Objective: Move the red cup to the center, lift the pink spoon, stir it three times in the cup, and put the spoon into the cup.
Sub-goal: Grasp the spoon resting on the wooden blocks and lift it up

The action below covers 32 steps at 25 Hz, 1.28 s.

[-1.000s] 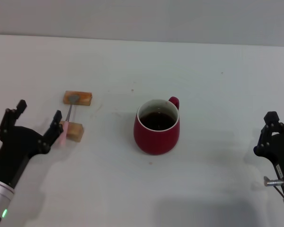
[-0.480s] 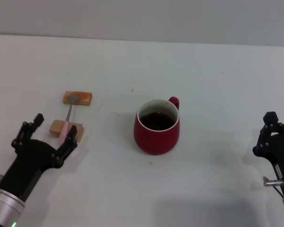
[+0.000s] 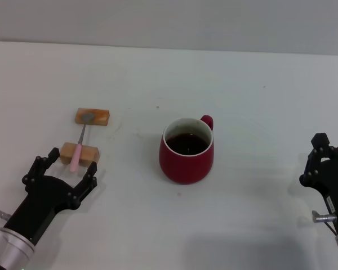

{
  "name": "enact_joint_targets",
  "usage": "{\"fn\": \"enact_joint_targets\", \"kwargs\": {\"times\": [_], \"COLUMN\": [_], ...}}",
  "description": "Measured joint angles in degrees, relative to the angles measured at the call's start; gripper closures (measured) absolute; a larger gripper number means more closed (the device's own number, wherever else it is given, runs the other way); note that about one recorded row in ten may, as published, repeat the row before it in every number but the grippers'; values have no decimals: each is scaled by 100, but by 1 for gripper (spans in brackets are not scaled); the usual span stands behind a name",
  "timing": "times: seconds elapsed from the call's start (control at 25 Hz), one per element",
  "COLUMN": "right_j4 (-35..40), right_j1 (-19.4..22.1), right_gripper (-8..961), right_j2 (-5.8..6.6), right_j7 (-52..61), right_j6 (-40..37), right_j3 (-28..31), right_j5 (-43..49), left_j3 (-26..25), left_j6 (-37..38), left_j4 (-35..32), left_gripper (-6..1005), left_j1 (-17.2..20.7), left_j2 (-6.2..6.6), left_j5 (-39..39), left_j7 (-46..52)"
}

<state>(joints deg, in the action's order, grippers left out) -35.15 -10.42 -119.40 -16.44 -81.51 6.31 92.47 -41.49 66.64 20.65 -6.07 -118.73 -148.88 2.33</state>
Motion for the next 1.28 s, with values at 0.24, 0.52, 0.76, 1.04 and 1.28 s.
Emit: {"fn": "enact_joint_targets", "kwargs": {"times": [0.24, 0.52, 0.76, 1.04, 1.28], "right_j4": [0, -9, -5, -3, 0], "right_j1": [31, 11, 9, 23, 27], "right_gripper": [953, 953, 953, 954, 954], "right_j2": [-3, -5, -5, 1, 5], "right_j7": [0, 0, 0, 0, 0], "right_j6": [-13, -18, -24, -32, -30], "right_j3": [9, -5, -7, -23, -25], "right_j5": [5, 9, 11, 17, 18], "left_j3": [-26, -20, 11, 11, 5], "left_j6": [-185, -226, -227, -279, -315], "left_j4": [0, 1, 1, 0, 16], "left_gripper": [142, 142, 143, 243, 247], "left_j1": [-50, -48, -23, -37, -45], "left_j2": [-1, -1, -3, -10, -14], "left_j5": [-1, -1, -1, -1, 5], "left_j7": [-10, 19, 11, 17, 22]}}
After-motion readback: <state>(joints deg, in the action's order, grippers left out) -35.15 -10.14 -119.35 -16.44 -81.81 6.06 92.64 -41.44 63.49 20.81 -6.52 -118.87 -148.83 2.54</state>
